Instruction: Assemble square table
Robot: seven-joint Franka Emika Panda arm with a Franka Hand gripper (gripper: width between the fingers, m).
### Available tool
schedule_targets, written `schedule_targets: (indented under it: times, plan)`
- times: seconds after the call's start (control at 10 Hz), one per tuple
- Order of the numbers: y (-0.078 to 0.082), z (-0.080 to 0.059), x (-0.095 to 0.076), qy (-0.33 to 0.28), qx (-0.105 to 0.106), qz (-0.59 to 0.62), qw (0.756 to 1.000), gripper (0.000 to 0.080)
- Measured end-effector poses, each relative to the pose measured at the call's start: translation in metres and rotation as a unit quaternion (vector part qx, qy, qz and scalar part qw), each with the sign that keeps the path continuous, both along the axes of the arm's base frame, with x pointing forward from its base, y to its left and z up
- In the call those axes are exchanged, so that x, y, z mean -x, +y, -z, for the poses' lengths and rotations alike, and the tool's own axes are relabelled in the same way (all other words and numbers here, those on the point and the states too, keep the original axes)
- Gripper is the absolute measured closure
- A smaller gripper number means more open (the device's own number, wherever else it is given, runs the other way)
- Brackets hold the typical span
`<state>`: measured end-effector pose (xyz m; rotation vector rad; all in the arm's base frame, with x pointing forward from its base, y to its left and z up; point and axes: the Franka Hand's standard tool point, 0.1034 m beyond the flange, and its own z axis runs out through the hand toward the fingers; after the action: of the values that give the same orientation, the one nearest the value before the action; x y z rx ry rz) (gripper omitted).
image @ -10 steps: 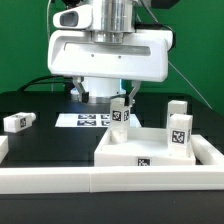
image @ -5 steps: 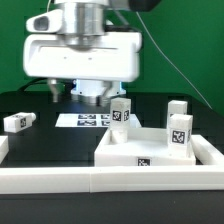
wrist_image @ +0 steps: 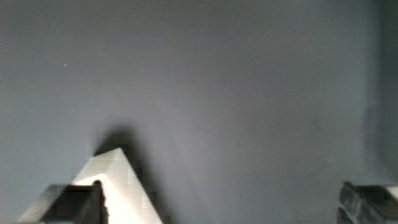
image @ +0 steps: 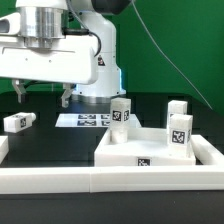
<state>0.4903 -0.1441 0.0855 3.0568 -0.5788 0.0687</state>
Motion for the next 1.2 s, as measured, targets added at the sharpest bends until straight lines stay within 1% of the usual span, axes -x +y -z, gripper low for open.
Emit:
schedule_targets:
  times: [0.2,0.3,0.4,0.5,0.6,0.9,1.0,1.1,1.2]
  plan:
    - [-0.019,0.000,0.006,0.001,0.001,0.005,1.000,0.0151]
    - [-0.041,0.001,0.017,0.001,-0.002,0.020,1.000,0.0151]
    - [-0.060,0.004,0.028,0.006,0.000,0.037,0.999,0.0151]
    - [-0.070,0.007,0.034,0.009,0.001,0.043,0.999,0.0151]
    - [-0.076,0.006,0.033,0.007,0.002,0.046,0.999,0.0151]
    - [-0.079,0.007,0.035,0.008,0.003,0.050,0.999,0.0151]
    - [-0.086,0.009,0.042,-0.003,-0.016,0.087,0.996,0.0151]
    - [-0.093,0.013,0.055,-0.013,-0.037,0.129,0.991,0.0151]
    - [-0.091,0.019,0.067,-0.010,-0.046,0.149,0.988,0.0151]
